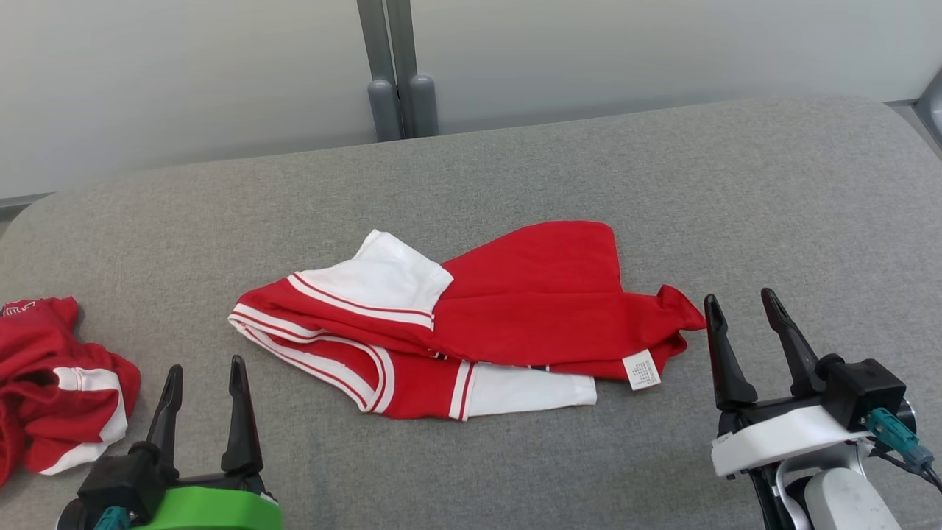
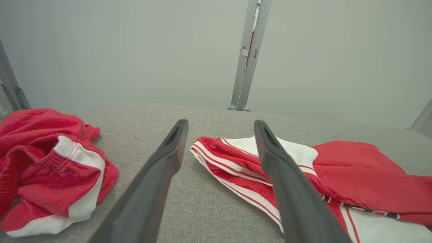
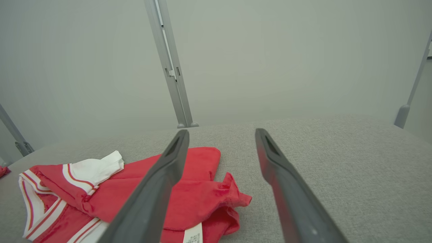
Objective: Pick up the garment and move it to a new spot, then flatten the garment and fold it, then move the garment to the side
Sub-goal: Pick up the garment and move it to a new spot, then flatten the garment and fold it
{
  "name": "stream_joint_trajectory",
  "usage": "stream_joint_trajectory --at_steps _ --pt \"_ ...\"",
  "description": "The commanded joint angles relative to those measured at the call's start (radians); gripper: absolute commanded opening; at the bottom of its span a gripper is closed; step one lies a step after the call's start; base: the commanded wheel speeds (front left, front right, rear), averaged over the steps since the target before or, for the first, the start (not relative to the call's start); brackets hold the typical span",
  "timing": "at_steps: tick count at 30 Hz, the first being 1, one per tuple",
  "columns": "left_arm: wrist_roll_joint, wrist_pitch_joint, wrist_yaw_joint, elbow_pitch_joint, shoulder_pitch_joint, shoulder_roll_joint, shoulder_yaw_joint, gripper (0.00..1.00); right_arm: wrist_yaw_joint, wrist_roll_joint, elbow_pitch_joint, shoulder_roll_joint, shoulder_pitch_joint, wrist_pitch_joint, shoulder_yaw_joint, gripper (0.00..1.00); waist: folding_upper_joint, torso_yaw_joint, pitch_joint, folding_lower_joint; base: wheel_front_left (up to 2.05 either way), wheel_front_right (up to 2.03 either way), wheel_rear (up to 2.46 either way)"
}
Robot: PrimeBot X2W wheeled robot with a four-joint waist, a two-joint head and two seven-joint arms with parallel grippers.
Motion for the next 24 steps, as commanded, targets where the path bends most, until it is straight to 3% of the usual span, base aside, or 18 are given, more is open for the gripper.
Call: stream_joint_trajectory --at_steps 1,6,11,19,24 --pt "0.020 -0.003 -0.013 0.008 0.006 -0.008 0.010 1.00 0.000 -0.003 0.004 -0.006 0.001 -0.003 0.001 1.00 0.0000 0.000 -0.001 0.0000 0.00 0.00 0.00" --pt "0.045 -0.002 -0.041 0.026 -0.006 -0.033 0.026 1.00 0.000 -0.008 0.028 -0.013 -0.004 -0.003 -0.001 1.00 0.0000 0.003 0.000 0.0000 0.00 0.00 0.00" --pt "0.067 -0.002 -0.065 0.040 -0.020 -0.049 0.037 1.00 0.000 -0.010 0.153 -0.036 -0.050 0.003 0.018 1.00 0.0000 0.007 0.008 0.0000 0.00 0.00 0.00" --pt "0.083 -0.002 -0.096 0.073 -0.046 -0.064 0.039 1.00 0.000 0.064 0.353 -0.030 -0.168 0.129 0.008 1.00 0.0000 0.040 0.034 0.0000 0.00 0.00 0.00" --pt "0.091 -0.002 -0.104 0.084 -0.054 -0.070 0.050 1.00 0.000 0.114 0.412 -0.012 -0.202 0.161 -0.010 1.00 0.0000 0.060 0.046 0.0000 0.00 0.00 0.00"
